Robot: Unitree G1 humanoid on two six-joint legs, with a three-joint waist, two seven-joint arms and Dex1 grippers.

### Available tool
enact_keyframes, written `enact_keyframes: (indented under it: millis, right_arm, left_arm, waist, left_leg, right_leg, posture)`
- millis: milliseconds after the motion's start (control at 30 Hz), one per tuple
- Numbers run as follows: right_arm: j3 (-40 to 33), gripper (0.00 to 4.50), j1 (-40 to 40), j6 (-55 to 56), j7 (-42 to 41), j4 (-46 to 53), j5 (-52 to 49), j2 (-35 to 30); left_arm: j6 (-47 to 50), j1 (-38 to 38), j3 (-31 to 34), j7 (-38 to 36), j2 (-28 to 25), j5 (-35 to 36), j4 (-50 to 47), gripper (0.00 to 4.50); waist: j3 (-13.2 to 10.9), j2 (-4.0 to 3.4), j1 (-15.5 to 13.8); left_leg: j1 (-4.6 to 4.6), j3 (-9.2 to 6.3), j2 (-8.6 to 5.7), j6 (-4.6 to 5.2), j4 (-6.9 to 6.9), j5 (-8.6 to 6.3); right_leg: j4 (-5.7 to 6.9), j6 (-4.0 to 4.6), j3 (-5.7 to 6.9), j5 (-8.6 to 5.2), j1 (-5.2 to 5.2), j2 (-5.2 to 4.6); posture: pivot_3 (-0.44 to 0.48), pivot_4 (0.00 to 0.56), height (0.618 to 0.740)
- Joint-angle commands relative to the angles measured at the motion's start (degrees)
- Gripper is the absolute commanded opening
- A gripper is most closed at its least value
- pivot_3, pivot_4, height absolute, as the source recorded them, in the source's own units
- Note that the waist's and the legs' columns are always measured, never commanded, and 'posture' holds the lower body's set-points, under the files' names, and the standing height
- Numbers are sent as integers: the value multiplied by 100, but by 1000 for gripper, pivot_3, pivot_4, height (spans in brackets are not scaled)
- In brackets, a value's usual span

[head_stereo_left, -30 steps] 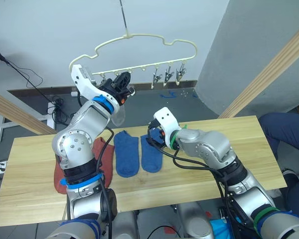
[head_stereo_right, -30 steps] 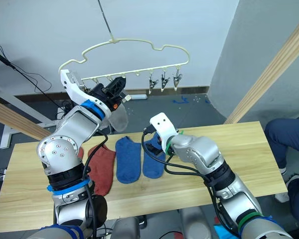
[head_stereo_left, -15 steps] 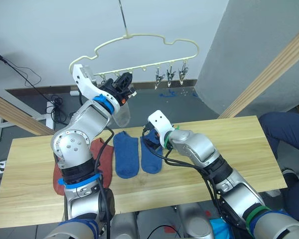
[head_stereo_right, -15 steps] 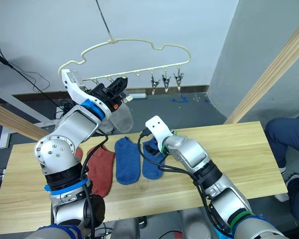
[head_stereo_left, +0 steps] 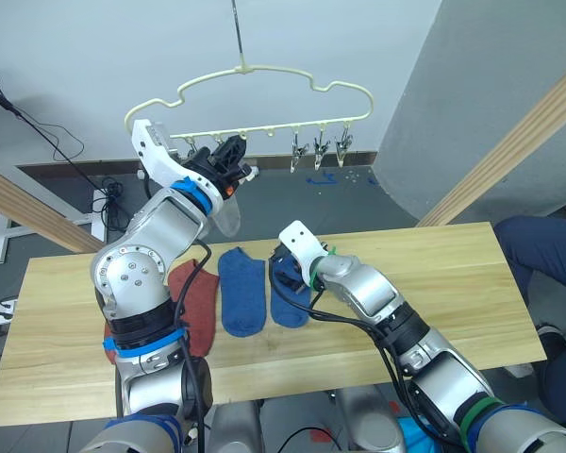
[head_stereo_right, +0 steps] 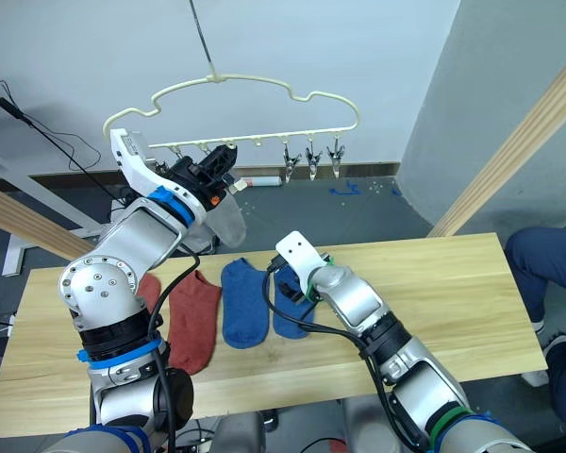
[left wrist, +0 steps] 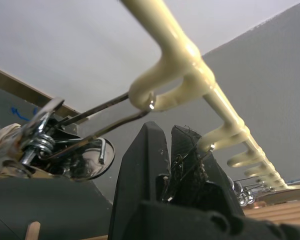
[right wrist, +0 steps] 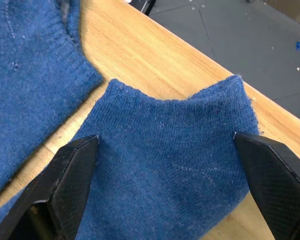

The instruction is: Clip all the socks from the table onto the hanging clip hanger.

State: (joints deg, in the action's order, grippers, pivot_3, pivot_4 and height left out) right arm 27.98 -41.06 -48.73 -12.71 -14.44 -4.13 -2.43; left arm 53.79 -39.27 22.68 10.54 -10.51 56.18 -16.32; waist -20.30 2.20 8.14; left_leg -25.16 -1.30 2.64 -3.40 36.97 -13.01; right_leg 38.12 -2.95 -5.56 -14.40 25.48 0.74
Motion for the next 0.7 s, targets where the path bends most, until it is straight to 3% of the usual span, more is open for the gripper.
enact_keyframes:
  millis: [33,133,233,600,700]
  right_arm:
    - [-76,4481,128,73,-96,-40,132,56]
    - [-78,4481,181,67,-132,-48,234,61]
    - [-109,3926,192,54,-170,-42,306,86]
    - [-205,69,264,59,-329,64,506,110]
    - [-358,24,334,39,-533,435,368,81]
  left_arm:
    - [-110,11,-53,-48,-86,56,-205,160]
    - [-132,26,-79,-50,-108,65,-208,160]
    - [-158,28,-96,-47,-130,69,-198,160]
    - [-147,23,-87,-39,-174,111,-192,160]
    - [-101,-12,-44,-22,-223,177,-161,160]
  waist:
    - [0,0,-2]
    - [0,0,-6]
    - [0,0,-11]
    - [0,0,-11]
    - [0,0,-17]
  left_leg:
    - [0,0,0,0,0,0]
    - [1,-1,0,0,1,0]
    - [2,-2,-1,0,2,0]
    - [4,-3,-1,0,2,0]
    - [4,-3,-2,0,3,0]
  right_leg:
    - [0,0,0,0,0,0]
    - [0,0,1,0,-2,0]
    - [0,0,2,0,-5,-1]
    - [1,0,3,0,-7,-1]
    - [1,0,3,0,-8,-1]
  posture:
    - [-209,368,740]
    - [-209,368,740]
    - [-209,368,740]
    - [-214,366,740]
    - [-209,367,740]
